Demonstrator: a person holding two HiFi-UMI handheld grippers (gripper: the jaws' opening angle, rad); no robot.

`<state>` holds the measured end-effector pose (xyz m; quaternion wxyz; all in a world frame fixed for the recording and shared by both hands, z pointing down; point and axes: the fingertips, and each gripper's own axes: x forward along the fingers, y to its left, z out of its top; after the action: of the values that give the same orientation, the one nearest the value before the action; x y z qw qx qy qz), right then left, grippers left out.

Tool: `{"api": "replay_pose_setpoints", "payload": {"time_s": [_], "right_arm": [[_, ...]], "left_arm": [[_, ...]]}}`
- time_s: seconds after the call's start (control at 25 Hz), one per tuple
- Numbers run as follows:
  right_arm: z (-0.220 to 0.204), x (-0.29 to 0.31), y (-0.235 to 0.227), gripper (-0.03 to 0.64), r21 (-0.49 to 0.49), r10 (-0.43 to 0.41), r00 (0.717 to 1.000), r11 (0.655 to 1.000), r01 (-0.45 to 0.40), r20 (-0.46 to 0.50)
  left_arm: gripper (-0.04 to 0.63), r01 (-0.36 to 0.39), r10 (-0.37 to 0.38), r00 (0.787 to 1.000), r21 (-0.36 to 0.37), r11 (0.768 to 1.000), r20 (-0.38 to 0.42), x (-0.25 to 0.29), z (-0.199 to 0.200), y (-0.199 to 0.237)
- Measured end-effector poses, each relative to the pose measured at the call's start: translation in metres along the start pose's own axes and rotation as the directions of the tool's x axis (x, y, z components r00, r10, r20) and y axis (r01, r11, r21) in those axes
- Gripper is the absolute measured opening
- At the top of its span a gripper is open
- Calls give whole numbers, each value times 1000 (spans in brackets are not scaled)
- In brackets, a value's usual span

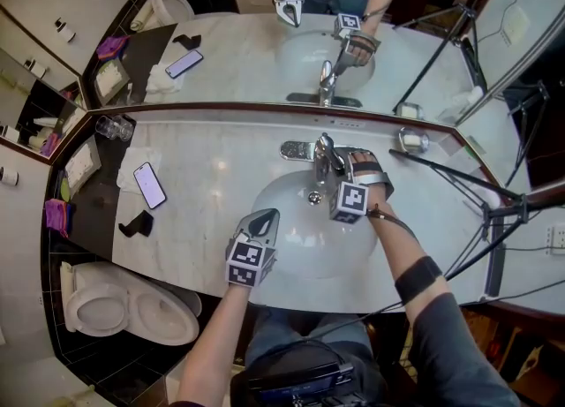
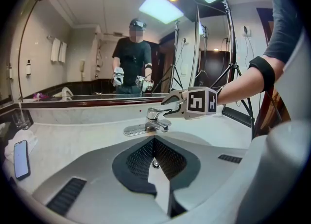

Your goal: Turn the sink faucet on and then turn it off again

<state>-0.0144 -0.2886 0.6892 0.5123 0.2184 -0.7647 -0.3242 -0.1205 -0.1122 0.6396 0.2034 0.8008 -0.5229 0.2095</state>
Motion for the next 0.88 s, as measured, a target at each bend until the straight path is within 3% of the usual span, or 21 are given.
{"api": "replay_pose_setpoints", "payload": {"time_s": [0.36, 0.68, 0.88], "right_arm": [[1, -6, -6, 201, 20, 37, 999, 999, -36, -33], [14, -1, -33, 201, 52, 22, 1000, 998, -22, -10], [10, 4, -36, 201, 117, 35, 999, 993, -32, -22]], "left_arm": [[-12, 7, -7, 1000, -6, 1000, 9, 0, -3, -3], [-12, 5, -5, 1000, -6, 1000, 8, -3, 0, -1], [-12, 7, -7, 1000, -6, 1000, 10, -3, 3, -4]]}}
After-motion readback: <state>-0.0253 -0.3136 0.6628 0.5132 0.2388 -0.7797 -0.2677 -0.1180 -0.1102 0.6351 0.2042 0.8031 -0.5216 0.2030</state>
